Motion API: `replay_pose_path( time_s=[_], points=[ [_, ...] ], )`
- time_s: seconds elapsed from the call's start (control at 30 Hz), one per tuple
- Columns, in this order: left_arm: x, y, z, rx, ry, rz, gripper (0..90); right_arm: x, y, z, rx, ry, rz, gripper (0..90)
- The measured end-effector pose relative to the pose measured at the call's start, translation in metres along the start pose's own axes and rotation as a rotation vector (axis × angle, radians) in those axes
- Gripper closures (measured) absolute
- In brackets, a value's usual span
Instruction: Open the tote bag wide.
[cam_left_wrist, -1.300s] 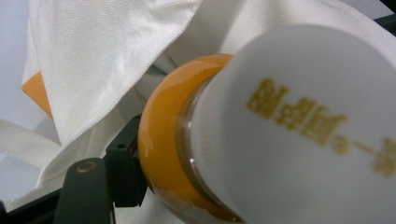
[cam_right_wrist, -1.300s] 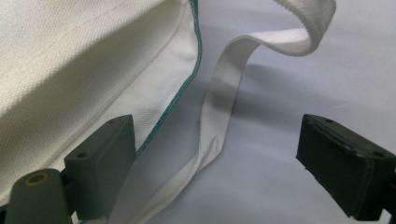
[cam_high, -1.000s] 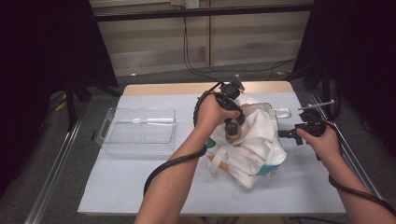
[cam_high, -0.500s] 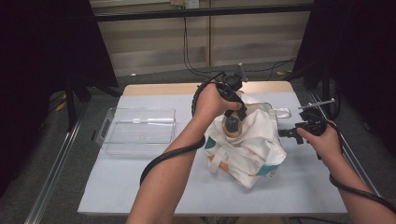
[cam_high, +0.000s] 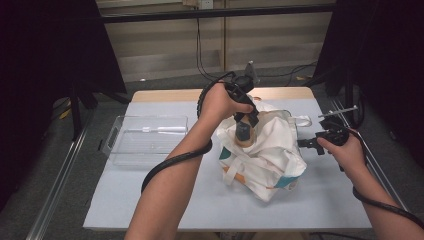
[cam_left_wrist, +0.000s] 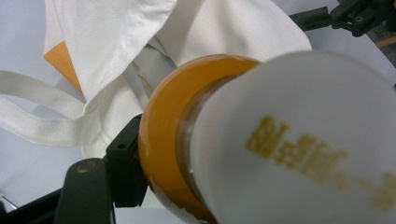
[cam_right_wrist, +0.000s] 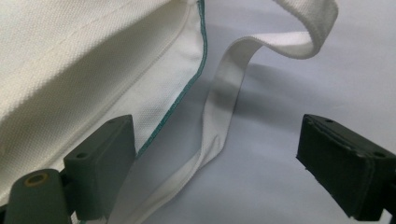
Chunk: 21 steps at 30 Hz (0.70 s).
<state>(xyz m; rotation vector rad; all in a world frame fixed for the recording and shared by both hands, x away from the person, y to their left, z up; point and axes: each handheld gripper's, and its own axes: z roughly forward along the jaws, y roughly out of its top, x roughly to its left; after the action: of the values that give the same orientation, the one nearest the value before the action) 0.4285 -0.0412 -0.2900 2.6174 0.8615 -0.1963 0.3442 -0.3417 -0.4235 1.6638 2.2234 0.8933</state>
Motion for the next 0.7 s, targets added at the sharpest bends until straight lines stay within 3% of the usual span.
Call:
replay_pose_path(
  time_s=[0.5,0.7],
  points=[
    [0.006,-0.009,-0.021,0.021,0.026,-0.007,30.7,0.002,0.000,0.000,0.001,-0.003,-0.011,11.0],
    [0.011,-0.015,-0.029,-0.002,0.031,-0.021,30.8,0.002,0.001,-0.002,-0.003,-0.004,-0.008,11.0]
  ],
)
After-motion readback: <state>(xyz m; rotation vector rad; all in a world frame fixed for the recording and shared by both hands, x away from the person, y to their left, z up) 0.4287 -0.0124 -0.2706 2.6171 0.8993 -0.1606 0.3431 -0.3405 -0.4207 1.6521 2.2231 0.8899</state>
